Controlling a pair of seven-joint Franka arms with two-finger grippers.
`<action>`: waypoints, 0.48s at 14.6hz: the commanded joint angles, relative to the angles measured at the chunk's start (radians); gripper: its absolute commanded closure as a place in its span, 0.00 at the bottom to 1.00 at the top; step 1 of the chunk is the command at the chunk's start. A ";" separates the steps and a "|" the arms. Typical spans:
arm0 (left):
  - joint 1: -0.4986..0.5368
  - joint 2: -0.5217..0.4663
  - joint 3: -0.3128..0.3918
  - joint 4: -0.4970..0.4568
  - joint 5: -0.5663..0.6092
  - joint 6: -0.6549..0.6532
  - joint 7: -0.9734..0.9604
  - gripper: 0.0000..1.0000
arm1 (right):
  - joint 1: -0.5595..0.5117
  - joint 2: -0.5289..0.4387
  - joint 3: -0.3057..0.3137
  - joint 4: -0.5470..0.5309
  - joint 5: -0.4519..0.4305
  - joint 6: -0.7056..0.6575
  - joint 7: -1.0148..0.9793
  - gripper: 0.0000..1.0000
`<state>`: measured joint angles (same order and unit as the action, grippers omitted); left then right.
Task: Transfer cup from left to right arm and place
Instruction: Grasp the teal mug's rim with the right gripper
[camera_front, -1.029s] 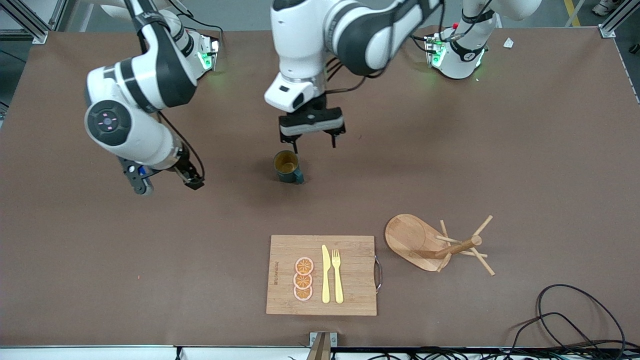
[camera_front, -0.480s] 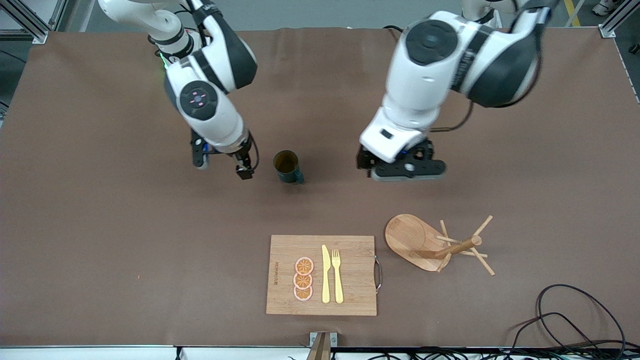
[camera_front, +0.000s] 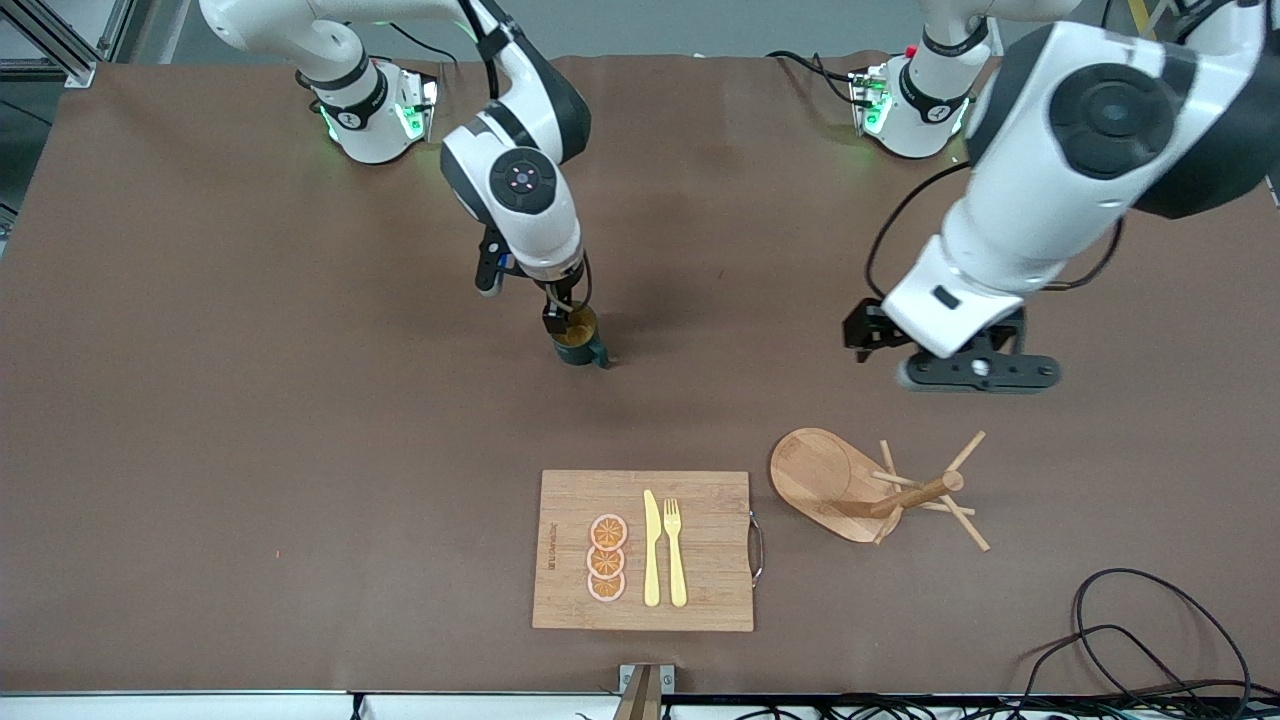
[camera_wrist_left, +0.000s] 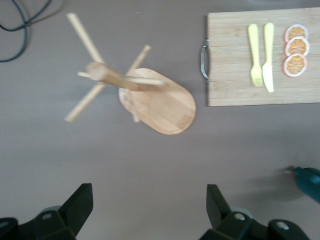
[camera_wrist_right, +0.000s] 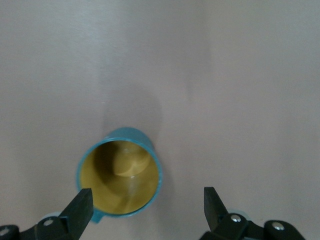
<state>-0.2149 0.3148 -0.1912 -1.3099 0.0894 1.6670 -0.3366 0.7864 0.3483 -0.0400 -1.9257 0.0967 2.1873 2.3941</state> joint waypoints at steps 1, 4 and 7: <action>0.075 -0.034 -0.007 -0.011 -0.023 -0.033 0.048 0.00 | 0.023 0.007 -0.012 -0.006 0.009 0.008 0.043 0.03; 0.130 -0.059 0.001 -0.014 -0.020 -0.064 0.061 0.00 | 0.019 0.049 -0.012 -0.004 0.009 0.014 0.051 0.03; 0.189 -0.091 0.004 -0.015 -0.020 -0.110 0.077 0.00 | 0.013 0.066 -0.011 -0.004 0.020 0.055 0.060 0.02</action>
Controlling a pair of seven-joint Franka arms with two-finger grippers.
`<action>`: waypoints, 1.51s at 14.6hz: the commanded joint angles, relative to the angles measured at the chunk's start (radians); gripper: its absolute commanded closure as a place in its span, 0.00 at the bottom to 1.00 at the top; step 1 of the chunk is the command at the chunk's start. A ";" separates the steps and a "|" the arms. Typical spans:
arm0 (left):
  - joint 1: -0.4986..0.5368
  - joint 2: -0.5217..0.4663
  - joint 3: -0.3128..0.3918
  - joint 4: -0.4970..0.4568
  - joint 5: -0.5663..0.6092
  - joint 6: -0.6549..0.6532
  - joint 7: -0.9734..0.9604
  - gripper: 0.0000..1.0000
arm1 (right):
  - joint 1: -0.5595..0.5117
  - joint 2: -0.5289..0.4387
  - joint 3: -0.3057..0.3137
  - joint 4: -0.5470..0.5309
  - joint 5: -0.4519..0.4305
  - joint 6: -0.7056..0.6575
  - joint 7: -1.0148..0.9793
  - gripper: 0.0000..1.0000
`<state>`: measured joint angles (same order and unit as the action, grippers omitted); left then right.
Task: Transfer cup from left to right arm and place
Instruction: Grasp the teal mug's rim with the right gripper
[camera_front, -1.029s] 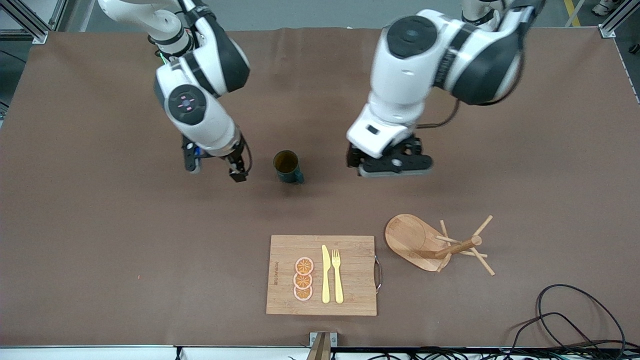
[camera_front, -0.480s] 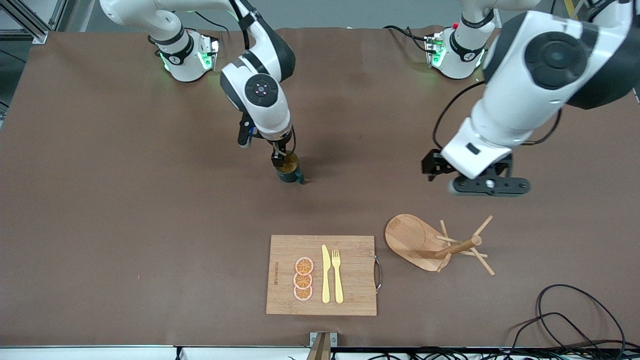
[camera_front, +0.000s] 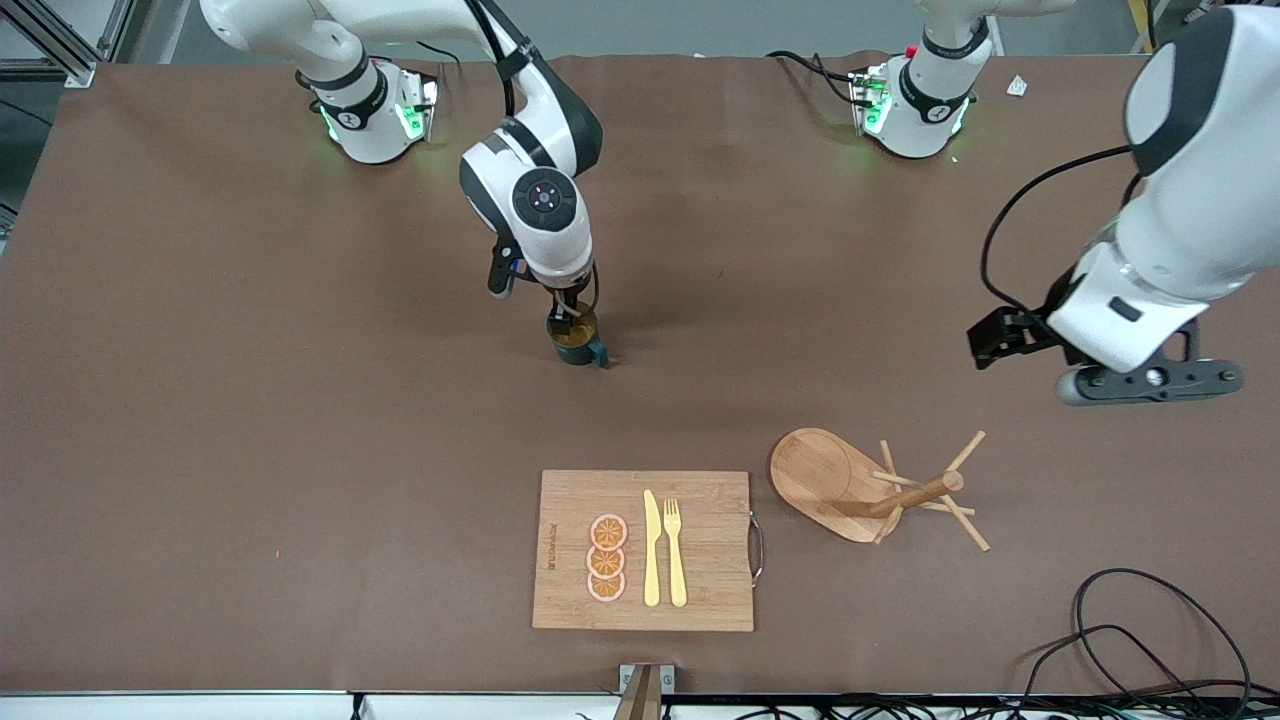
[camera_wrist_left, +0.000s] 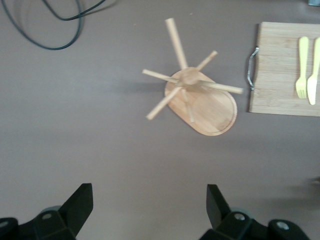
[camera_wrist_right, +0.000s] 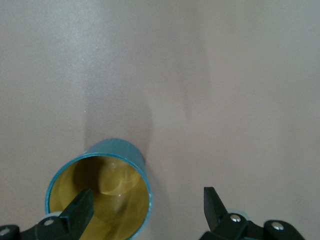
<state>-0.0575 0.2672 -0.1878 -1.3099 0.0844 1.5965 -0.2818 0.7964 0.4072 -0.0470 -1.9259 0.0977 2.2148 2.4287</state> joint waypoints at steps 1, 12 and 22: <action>0.053 -0.046 0.001 -0.015 -0.020 -0.055 0.045 0.00 | 0.003 0.010 -0.004 -0.001 0.028 0.031 0.026 0.02; 0.134 -0.094 0.022 -0.023 -0.055 -0.061 0.170 0.00 | 0.004 0.027 -0.002 0.001 0.030 0.052 -0.169 1.00; -0.021 -0.192 0.264 -0.103 -0.126 -0.090 0.193 0.00 | -0.120 -0.091 -0.004 -0.033 0.030 -0.052 -1.056 1.00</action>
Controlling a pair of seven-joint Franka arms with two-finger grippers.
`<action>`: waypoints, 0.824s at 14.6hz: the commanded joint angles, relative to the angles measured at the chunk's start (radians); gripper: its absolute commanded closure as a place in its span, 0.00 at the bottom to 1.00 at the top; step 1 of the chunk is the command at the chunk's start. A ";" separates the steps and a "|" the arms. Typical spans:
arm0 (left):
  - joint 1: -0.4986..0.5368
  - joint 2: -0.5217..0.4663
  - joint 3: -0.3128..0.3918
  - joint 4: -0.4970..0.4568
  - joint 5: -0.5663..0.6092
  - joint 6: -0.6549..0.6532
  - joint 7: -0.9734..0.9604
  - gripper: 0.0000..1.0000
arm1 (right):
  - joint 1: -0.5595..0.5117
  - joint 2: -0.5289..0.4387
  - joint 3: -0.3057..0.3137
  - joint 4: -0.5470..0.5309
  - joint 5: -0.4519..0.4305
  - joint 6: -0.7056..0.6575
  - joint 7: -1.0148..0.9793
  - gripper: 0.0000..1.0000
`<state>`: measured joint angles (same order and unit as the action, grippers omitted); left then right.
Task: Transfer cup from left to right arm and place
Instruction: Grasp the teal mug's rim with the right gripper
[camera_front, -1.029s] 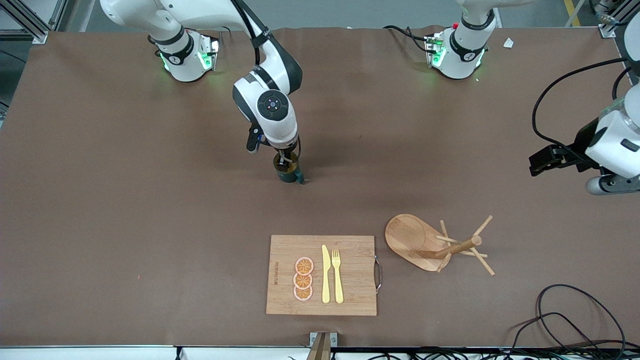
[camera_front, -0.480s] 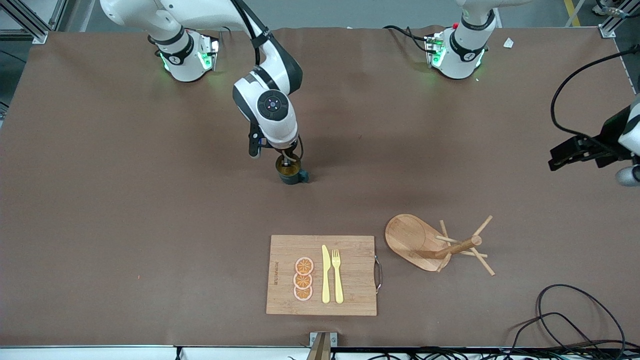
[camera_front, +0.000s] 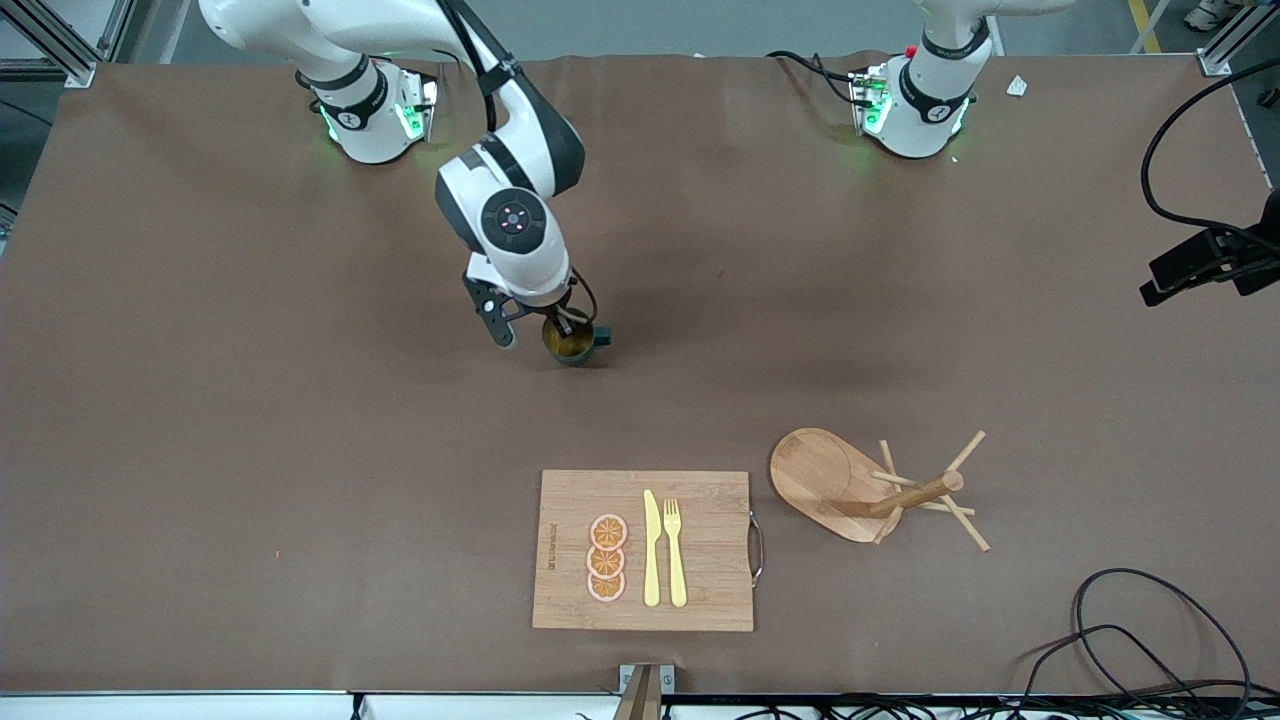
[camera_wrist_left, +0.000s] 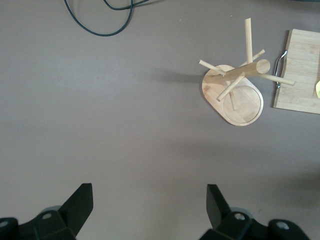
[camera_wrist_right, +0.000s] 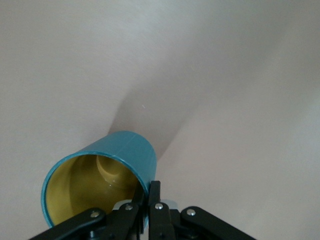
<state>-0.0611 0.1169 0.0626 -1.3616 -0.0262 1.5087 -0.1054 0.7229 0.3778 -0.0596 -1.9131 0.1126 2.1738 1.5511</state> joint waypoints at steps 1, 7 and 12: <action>-0.020 -0.049 0.014 -0.057 -0.014 -0.002 0.015 0.00 | -0.066 -0.085 0.009 -0.062 0.015 -0.011 -0.297 1.00; -0.028 -0.051 0.011 -0.067 -0.012 -0.002 0.036 0.00 | -0.262 -0.183 0.004 -0.107 0.013 -0.095 -1.054 1.00; -0.048 -0.042 0.006 -0.062 0.000 -0.002 0.041 0.00 | -0.495 -0.194 0.003 -0.104 -0.001 -0.112 -1.753 1.00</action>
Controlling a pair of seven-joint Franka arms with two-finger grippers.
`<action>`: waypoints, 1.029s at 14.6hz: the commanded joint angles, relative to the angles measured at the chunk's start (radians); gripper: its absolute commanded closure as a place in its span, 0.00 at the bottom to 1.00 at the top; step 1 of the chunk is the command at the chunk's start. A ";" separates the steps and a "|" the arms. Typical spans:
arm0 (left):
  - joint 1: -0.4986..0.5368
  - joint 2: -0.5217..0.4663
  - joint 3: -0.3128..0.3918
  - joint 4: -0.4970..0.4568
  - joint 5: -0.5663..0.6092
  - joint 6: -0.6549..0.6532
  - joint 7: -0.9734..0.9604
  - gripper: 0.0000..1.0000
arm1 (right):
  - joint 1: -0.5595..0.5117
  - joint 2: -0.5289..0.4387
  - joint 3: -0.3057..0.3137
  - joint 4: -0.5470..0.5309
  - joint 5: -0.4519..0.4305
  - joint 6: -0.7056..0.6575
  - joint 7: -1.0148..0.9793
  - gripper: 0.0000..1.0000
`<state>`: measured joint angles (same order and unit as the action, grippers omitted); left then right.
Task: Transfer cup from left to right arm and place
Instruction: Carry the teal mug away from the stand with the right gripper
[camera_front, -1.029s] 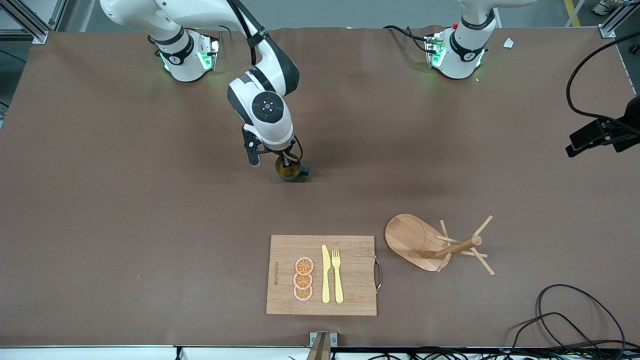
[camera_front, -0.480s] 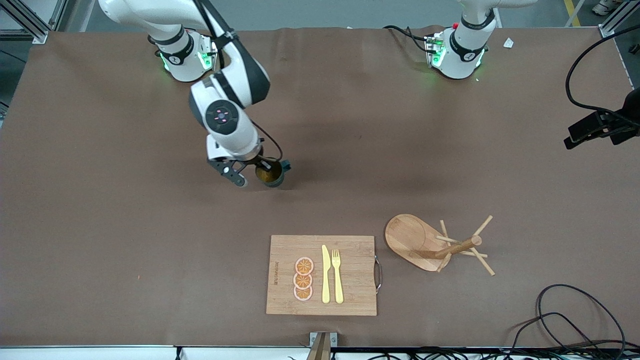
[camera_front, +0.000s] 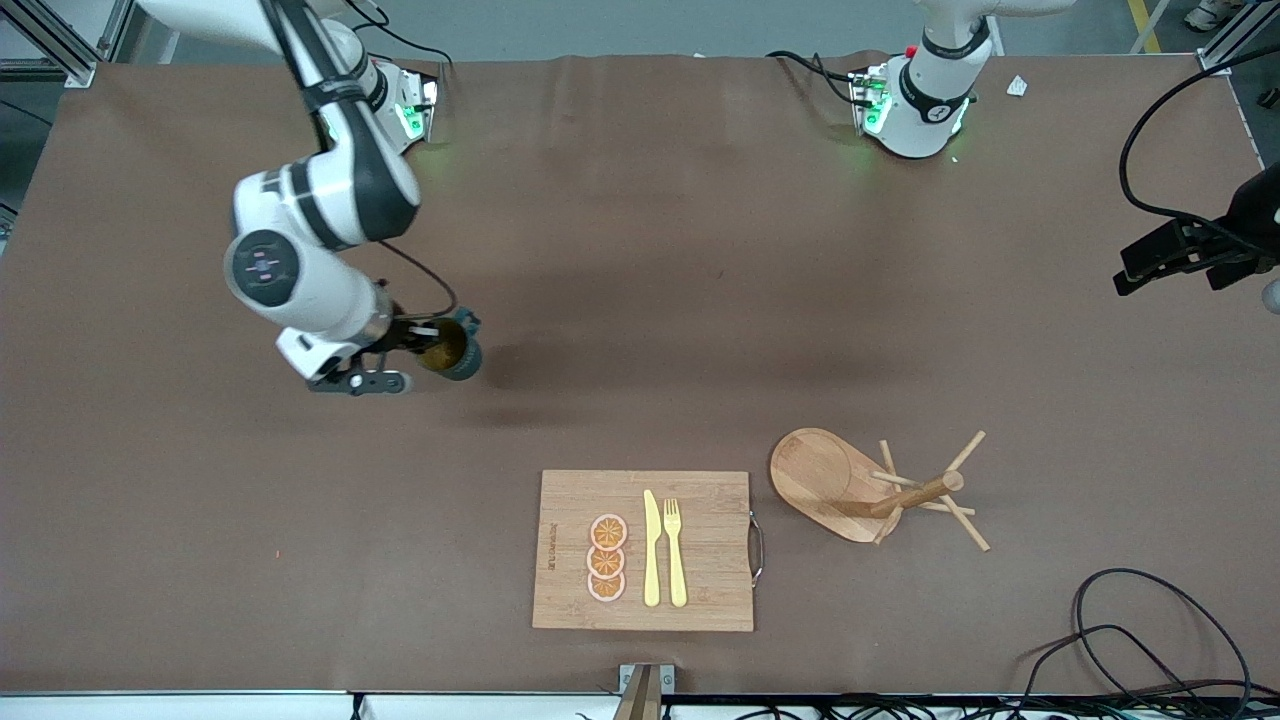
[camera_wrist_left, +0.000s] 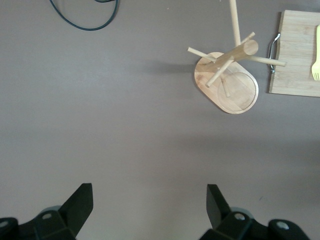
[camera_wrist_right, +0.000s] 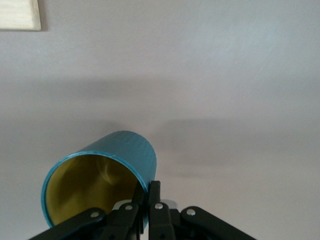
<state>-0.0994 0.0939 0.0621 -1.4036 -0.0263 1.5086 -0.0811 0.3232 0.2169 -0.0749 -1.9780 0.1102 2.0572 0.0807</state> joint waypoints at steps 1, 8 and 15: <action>-0.013 -0.019 0.005 -0.020 0.000 -0.002 0.020 0.00 | -0.142 -0.030 0.018 -0.039 0.000 0.009 -0.424 1.00; -0.011 -0.011 -0.016 -0.017 -0.008 0.021 0.023 0.00 | -0.346 0.016 0.018 -0.031 -0.090 0.124 -1.158 1.00; -0.003 0.010 -0.015 0.028 -0.004 0.025 0.027 0.00 | -0.400 0.110 0.018 -0.013 -0.106 0.201 -1.657 1.00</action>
<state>-0.1051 0.0945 0.0463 -1.4055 -0.0263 1.5329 -0.0763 -0.0585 0.3122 -0.0763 -1.9997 0.0208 2.2556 -1.4801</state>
